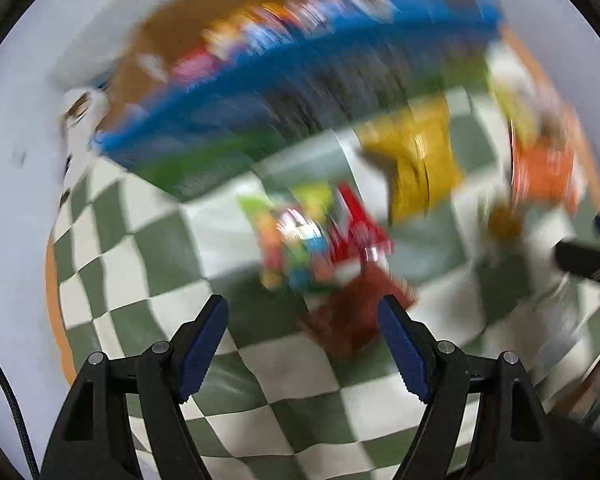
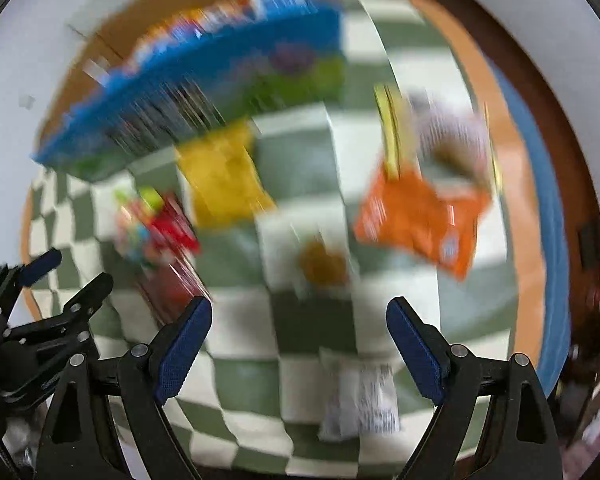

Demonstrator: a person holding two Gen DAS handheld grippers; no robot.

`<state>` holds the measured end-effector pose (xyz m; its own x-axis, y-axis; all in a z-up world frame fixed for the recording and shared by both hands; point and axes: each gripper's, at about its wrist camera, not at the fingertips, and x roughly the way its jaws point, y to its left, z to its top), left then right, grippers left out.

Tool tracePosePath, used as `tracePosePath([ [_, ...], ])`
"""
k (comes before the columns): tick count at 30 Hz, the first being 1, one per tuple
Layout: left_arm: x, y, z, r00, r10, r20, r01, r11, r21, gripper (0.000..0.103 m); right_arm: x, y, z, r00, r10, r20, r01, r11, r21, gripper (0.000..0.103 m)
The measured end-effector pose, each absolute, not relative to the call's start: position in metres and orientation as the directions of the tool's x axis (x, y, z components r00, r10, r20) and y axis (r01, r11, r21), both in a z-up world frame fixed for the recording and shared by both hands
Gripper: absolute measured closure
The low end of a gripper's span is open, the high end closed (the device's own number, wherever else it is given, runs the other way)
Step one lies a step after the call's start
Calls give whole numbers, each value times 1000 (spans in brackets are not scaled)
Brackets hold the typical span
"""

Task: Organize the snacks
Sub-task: 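Grasp the dark red packet with left tool while right tool grasps the white wrapped bun, then carry both items into the box and open both tools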

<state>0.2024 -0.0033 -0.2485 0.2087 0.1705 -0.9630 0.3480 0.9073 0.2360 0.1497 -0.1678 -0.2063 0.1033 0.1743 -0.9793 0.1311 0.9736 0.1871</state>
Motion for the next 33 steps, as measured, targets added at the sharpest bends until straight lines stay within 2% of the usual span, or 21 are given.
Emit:
tracePosePath([
  [5,186,-24,-310,147,267,-952,539,786,304,27,117,-181,-255,-27,187,-982,179,967,179,12],
  [13,181,-42,-354,113,308,-945,669,680,301,27,86,-181,-296,-157,133,-979,145,983,110,12],
  [15,182,-46,-353,124,299,-946,679,670,300,27,79,-179,-304,-171,117,-978,146,985,93,17],
  [16,182,-46,-352,118,284,-952,673,682,287,34,76,-179,-307,-169,104,-980,142,987,80,32],
  [17,184,-46,-349,110,265,-958,666,696,269,41,75,-179,-308,-169,103,-980,139,987,80,37],
  [18,188,-45,-343,102,252,-962,654,712,256,46,72,-179,-309,-161,101,-982,141,987,79,37],
  [19,192,-42,-339,95,245,-965,637,730,248,46,70,-177,-308,-142,95,-985,134,988,76,40],
  [23,199,-18,-333,8,176,-984,478,864,158,47,67,-164,-303,-108,89,-990,104,992,77,45],
  [27,194,28,-338,-123,41,-992,172,985,20,47,71,-149,-302,-80,119,-990,83,990,113,46],
  [30,185,71,-345,-187,-123,-975,-115,988,-103,47,74,-135,-302,-61,146,-987,56,988,143,47],
  [33,177,96,-350,-195,-239,-951,-253,949,-187,47,76,-123,-302,-45,165,-985,16,986,164,47],
])
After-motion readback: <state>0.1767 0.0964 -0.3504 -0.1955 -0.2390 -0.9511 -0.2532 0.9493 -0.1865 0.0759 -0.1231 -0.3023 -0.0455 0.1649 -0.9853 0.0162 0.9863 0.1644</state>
